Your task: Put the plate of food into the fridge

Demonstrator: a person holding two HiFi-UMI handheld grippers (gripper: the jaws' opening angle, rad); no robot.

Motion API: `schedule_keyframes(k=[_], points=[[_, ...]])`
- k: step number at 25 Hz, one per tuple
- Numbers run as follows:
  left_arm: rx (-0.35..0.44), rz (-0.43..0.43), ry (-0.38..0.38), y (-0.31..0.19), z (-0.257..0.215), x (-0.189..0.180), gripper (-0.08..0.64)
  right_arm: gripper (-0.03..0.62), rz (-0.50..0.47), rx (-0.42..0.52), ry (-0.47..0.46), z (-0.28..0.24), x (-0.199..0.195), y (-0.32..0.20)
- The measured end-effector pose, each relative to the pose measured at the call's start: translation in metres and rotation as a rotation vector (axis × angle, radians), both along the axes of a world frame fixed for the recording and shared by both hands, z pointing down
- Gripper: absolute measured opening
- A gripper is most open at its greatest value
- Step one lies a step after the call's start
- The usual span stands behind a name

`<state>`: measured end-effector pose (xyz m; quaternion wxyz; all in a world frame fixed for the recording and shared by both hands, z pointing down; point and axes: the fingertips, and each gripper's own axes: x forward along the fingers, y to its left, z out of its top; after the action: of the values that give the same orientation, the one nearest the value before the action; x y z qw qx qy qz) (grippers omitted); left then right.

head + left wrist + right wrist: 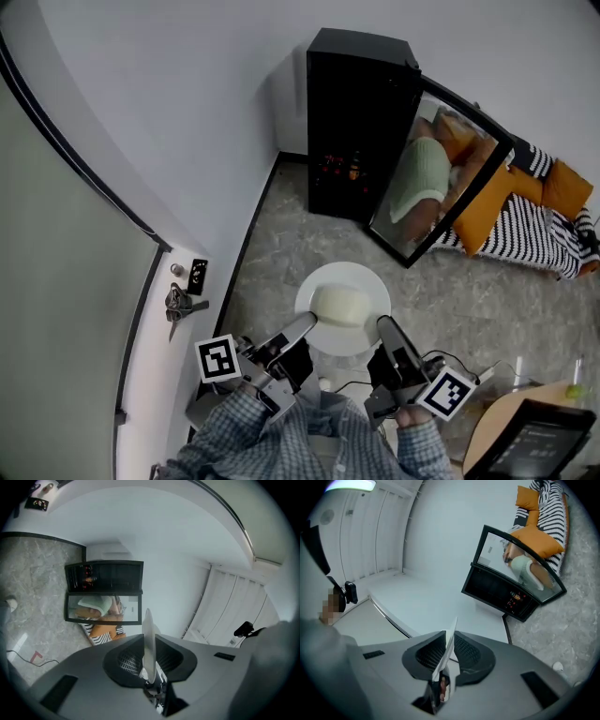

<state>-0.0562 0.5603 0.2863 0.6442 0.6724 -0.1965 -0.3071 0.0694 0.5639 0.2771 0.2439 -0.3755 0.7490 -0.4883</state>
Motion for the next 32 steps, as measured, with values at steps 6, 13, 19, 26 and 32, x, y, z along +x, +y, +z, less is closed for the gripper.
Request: schedule_keyframes(k=[6,13,19,26,32], points=[[-0.011,0.022,0.009,-0.036,0.001,-0.001,0.061,0.06,0.01,-0.02,-0.009,0.001,-0.002,-0.033],[-0.018,0.033,0.017,-0.089,0.001,-0.009,0.061,0.06,0.015,-0.022,-0.025,-0.002,-0.01,-0.085],[-0.02,0.048,0.019,-0.133,-0.001,-0.015,0.061,0.06,0.031,-0.031,-0.031,-0.005,-0.016,-0.127],[-0.014,0.071,0.009,-0.17,-0.005,-0.025,0.061,0.06,0.057,-0.019,-0.027,-0.006,-0.027,-0.161],[-0.007,0.082,0.002,-0.194,-0.002,-0.037,0.061,0.058,0.072,-0.02,-0.03,-0.002,-0.038,-0.183]])
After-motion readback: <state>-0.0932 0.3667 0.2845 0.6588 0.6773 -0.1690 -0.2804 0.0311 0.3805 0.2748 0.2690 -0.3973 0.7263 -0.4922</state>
